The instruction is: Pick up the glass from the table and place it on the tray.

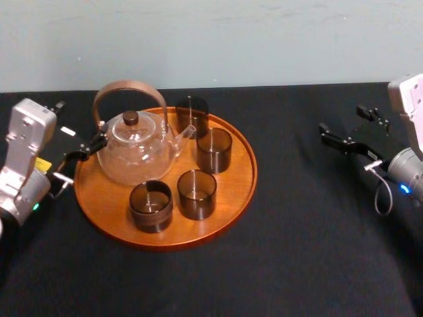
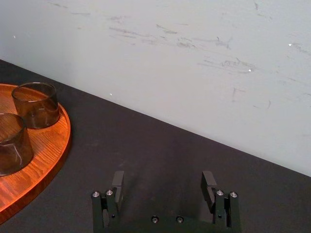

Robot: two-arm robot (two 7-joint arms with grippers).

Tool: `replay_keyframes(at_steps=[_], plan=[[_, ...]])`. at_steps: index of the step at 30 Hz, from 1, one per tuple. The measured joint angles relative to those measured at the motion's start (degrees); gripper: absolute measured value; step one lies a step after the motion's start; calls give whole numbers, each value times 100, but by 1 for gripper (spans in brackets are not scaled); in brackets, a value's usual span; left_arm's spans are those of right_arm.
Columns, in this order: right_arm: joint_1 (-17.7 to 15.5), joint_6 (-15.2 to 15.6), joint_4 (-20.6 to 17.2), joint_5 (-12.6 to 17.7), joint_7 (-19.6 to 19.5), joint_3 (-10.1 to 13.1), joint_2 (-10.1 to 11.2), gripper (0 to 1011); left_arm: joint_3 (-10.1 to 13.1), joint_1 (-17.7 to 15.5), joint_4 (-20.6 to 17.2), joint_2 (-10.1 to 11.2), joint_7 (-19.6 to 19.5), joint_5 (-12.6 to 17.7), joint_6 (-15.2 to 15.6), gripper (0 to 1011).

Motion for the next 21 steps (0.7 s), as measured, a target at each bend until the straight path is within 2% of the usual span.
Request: replay_keyframes(at_steps=[21], plan=[[2,-5,0,-14,2,-12,5,1002,0,0,0,0,0,0,0,1010]])
